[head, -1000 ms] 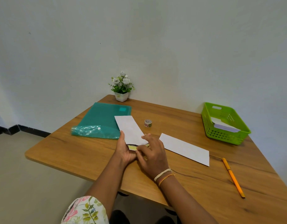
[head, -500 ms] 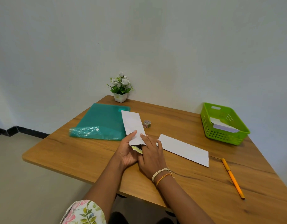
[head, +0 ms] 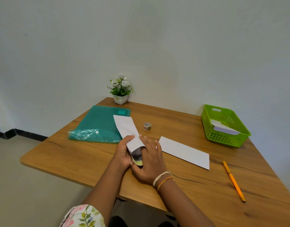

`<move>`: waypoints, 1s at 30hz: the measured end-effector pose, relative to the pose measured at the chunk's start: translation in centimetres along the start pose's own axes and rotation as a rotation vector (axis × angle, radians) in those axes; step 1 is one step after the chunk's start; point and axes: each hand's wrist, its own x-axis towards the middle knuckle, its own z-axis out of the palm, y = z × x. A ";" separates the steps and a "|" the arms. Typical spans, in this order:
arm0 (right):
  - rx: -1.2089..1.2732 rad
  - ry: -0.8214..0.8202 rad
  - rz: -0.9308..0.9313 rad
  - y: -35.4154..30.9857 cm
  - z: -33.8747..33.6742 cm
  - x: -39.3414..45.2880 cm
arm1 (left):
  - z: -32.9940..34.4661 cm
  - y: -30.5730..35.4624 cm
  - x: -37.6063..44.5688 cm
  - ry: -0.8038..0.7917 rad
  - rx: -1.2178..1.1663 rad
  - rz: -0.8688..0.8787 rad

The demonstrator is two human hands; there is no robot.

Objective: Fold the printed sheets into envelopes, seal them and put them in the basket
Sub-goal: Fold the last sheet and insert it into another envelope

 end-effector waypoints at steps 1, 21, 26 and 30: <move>0.061 0.008 -0.005 0.0 -0.3 -0.1 | 0.0 0.1 0.0 -0.005 -0.008 -0.005; -0.048 -0.684 0.862 11.6 -8.1 3.3 | -0.3 0.4 0.6 -0.044 -0.068 -0.094; 0.162 -0.572 0.850 8.9 -7.3 2.6 | -0.4 0.3 0.7 -0.059 -0.071 -0.084; 0.630 -0.335 0.992 7.4 -8.5 1.8 | -0.6 0.2 0.5 -0.040 -0.094 -0.057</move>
